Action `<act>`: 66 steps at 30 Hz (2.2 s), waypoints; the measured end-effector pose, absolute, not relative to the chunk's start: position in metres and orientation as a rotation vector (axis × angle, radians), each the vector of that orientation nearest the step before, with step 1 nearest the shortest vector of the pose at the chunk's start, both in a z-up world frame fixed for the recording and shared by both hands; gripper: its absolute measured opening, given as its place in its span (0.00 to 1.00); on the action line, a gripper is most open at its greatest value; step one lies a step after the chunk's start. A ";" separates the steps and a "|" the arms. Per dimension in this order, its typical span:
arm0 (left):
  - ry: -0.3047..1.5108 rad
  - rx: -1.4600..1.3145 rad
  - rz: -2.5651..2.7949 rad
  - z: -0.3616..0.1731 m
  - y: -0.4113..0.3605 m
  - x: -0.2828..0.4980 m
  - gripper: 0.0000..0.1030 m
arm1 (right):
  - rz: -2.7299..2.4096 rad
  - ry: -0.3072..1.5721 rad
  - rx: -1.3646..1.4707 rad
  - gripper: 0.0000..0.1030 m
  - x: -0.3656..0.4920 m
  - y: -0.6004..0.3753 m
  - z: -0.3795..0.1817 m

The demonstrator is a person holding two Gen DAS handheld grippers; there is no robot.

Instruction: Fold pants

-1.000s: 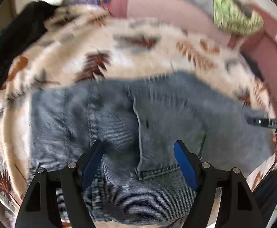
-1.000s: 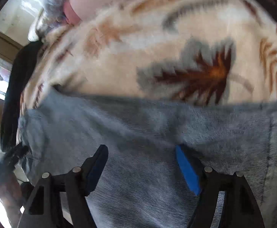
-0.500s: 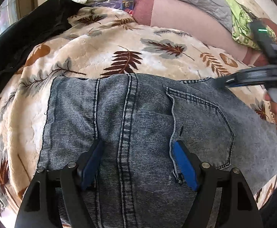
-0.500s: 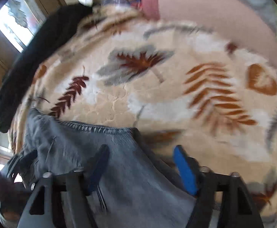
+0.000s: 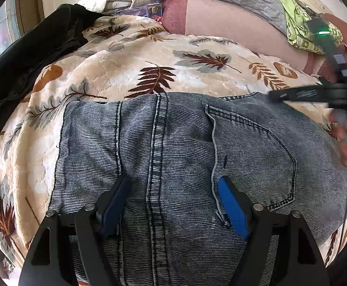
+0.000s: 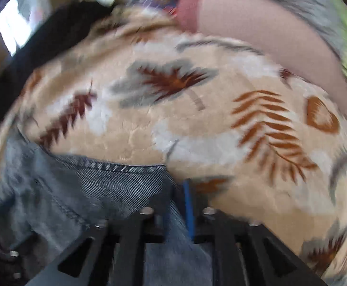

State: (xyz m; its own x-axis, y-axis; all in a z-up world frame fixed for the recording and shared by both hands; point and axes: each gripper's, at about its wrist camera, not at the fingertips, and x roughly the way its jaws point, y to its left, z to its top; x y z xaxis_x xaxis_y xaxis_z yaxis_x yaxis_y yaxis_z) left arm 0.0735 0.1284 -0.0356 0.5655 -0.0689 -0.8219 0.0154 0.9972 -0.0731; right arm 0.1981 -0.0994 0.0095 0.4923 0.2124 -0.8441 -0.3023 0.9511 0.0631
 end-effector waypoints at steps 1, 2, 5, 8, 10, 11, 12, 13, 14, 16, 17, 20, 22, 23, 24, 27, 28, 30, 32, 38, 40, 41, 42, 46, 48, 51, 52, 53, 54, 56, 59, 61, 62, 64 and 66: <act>0.967 -0.058 -0.045 -0.035 0.128 0.074 0.75 | 0.313 0.993 -0.051 0.39 0.187 -0.111 0.018; 0.966 -0.055 -0.041 -0.036 0.127 0.074 0.75 | 0.321 0.981 -0.003 0.43 0.173 -0.124 0.027; 0.964 -0.041 -0.027 -0.036 0.124 0.074 0.76 | 0.329 0.992 0.153 0.63 0.127 -0.170 0.041; 0.961 -0.034 -0.019 -0.036 0.123 0.074 0.76 | 0.320 1.026 0.298 0.63 0.094 -0.233 0.035; 0.960 -0.030 -0.015 -0.037 0.122 0.074 0.77 | 0.260 1.036 0.377 0.64 0.091 -0.280 0.022; 0.958 -0.026 -0.011 -0.037 0.122 0.074 0.77 | 0.221 1.057 0.407 0.65 0.096 -0.307 0.010; 0.957 -0.022 -0.008 -0.037 0.121 0.074 0.78 | 0.131 1.114 0.457 0.66 0.105 -0.343 -0.015; 0.956 -0.014 -0.008 -0.037 0.120 0.074 0.78 | 0.119 1.146 0.538 0.59 0.108 -0.367 -0.032; 0.953 -0.003 -0.004 -0.037 0.118 0.074 0.78 | 0.194 1.113 0.721 0.58 0.109 -0.395 -0.042; 0.951 0.019 0.003 -0.036 0.115 0.074 0.78 | 0.231 1.057 0.876 0.59 0.101 -0.419 -0.028; 0.951 0.028 0.005 -0.033 0.114 0.073 0.78 | 0.279 0.999 0.842 0.60 0.093 -0.421 -0.010; 0.930 0.008 -0.017 -0.017 0.108 0.065 0.78 | 0.318 0.845 0.784 0.68 0.064 -0.433 0.021; 0.893 0.000 -0.053 -0.002 0.095 0.055 0.78 | 0.241 0.852 0.814 0.88 0.062 -0.452 0.003; 0.881 0.000 -0.077 0.003 0.087 0.051 0.78 | 0.185 0.917 0.845 0.88 0.072 -0.465 -0.021; 0.872 0.001 -0.103 0.007 0.079 0.046 0.78 | 0.174 0.945 0.890 0.84 0.078 -0.472 -0.037; 0.884 0.025 -0.177 0.013 0.054 0.031 0.78 | 0.213 0.872 0.995 0.80 0.073 -0.482 -0.025; 0.883 0.047 -0.196 0.014 0.046 0.025 0.78 | 0.231 0.842 0.987 0.80 0.066 -0.481 -0.014; 0.882 0.078 -0.211 0.013 0.034 0.018 0.78 | 0.252 0.793 0.952 0.80 0.046 -0.475 0.005; 0.890 0.084 -0.230 0.009 0.023 0.016 0.78 | 0.292 0.798 0.935 0.80 0.021 -0.465 0.014; 0.935 0.082 -0.297 -0.006 -0.006 0.020 0.78 | 0.207 0.978 0.877 0.77 -0.004 -0.445 -0.042; 0.953 0.095 -0.323 -0.010 -0.017 0.018 0.78 | 0.222 0.943 0.910 0.76 -0.004 -0.449 -0.030; 0.951 0.098 -0.334 -0.009 -0.019 0.015 0.78 | 0.250 0.905 0.922 0.76 -0.008 -0.451 -0.018; 0.944 0.098 -0.345 -0.008 -0.021 0.013 0.78 | 0.269 0.841 0.927 0.75 -0.017 -0.453 -0.002; 0.908 0.088 -0.379 -0.003 -0.022 0.001 0.78 | 0.284 0.789 0.941 0.78 -0.052 -0.450 0.012; 0.909 0.071 -0.388 -0.006 -0.021 0.000 0.78 | 0.242 0.828 0.942 0.78 -0.056 -0.448 -0.009; 0.935 0.056 -0.397 -0.011 -0.021 0.002 0.78 | 0.173 0.873 1.044 0.77 -0.049 -0.469 -0.051; 0.937 0.056 -0.401 -0.011 -0.022 0.002 0.78 | 0.167 0.837 1.093 0.77 -0.052 -0.474 -0.045; 0.930 0.061 -0.410 -0.009 -0.022 0.000 0.78 | 0.180 0.803 1.098 0.78 -0.056 -0.474 -0.036; 0.919 0.064 -0.415 -0.007 -0.023 -0.001 0.78 | 0.201 0.741 1.062 0.78 -0.065 -0.472 -0.018; 0.898 0.058 -0.427 -0.001 -0.026 0.000 0.78 | 0.176 0.684 1.023 0.79 -0.083 -0.468 -0.002; 0.906 0.006 -0.452 0.003 -0.038 0.010 0.78 | 0.100 0.725 1.068 0.81 -0.103 -0.464 -0.012; 0.920 -0.045 -0.484 0.004 -0.052 0.016 0.78 | 0.068 0.780 1.105 0.81 -0.103 -0.465 -0.030; 0.928 -0.058 -0.492 0.004 -0.058 0.018 0.78 | 0.053 0.795 1.126 0.81 -0.101 -0.466 -0.038; 0.949 -0.076 -0.499 0.003 -0.071 0.023 0.78 | 0.021 0.801 1.170 0.81 -0.094 -0.471 -0.050; 0.970 -0.103 -0.518 0.002 -0.085 0.027 0.78 | -0.006 0.792 1.196 0.81 -0.087 -0.477 -0.058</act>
State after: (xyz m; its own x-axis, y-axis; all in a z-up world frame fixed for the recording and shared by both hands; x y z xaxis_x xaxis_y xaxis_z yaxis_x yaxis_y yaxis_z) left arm 0.0268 -0.0845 0.0017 0.4546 -0.4636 -0.7605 0.3737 0.8743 -0.3096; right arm -0.0872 -0.4774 -0.0583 0.7369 0.3934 -0.5498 0.4018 0.3992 0.8242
